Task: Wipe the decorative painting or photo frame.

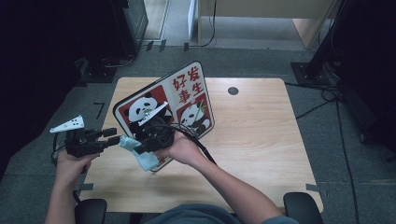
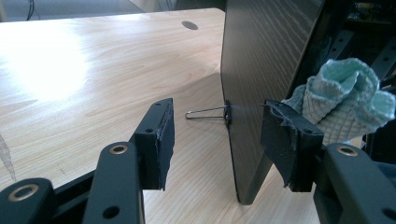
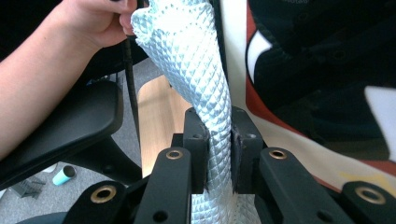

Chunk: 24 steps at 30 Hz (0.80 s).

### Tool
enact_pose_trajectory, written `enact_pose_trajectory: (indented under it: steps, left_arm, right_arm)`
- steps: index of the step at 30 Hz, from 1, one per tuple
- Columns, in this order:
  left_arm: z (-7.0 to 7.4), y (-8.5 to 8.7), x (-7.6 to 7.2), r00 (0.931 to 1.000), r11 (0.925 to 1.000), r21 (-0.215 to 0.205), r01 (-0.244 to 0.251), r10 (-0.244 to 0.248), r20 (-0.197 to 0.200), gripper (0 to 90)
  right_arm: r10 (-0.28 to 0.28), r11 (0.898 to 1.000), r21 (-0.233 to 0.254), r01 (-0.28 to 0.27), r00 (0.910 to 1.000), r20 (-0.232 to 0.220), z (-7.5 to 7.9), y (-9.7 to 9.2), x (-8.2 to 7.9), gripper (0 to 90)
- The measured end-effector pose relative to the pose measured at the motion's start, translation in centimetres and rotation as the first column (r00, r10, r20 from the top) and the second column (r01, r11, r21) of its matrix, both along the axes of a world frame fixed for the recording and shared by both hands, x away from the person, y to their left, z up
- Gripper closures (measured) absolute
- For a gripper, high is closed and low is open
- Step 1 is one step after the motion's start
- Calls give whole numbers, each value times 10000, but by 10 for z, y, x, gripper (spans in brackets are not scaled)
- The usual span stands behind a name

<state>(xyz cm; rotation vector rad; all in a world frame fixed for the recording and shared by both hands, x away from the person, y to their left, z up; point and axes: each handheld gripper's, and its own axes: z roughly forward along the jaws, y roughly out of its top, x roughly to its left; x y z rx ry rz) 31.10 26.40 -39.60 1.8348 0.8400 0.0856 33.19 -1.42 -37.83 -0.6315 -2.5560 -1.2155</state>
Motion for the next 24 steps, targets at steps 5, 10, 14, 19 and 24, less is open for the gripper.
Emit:
enact_pose_trajectory:
  steps: [5,10,14,19,24]
  left_arm:
    - [0,-1,-1,10000,10000,18,59,-59,61,456]
    - [1,-1,-1,9999,10000,-7,99,-99,139,464]
    - [1,0,-1,10000,10000,-30,36,-36,33,472]
    - [2,-1,-2,10000,10000,15,78,-78,56,474]
    - [3,-2,-3,9999,9999,-4,119,-119,115,478]
  right_arm:
    - [-69,10000,9,69,10000,17,7,1,1,800]
    - [-102,9999,-29,103,9999,70,13,3,1,799]
    - [-206,9998,23,206,9998,86,20,5,2,798]
    - [-185,9998,10,185,9998,123,27,7,3,799]
    - [-169,9998,146,167,9998,117,34,8,6,799]
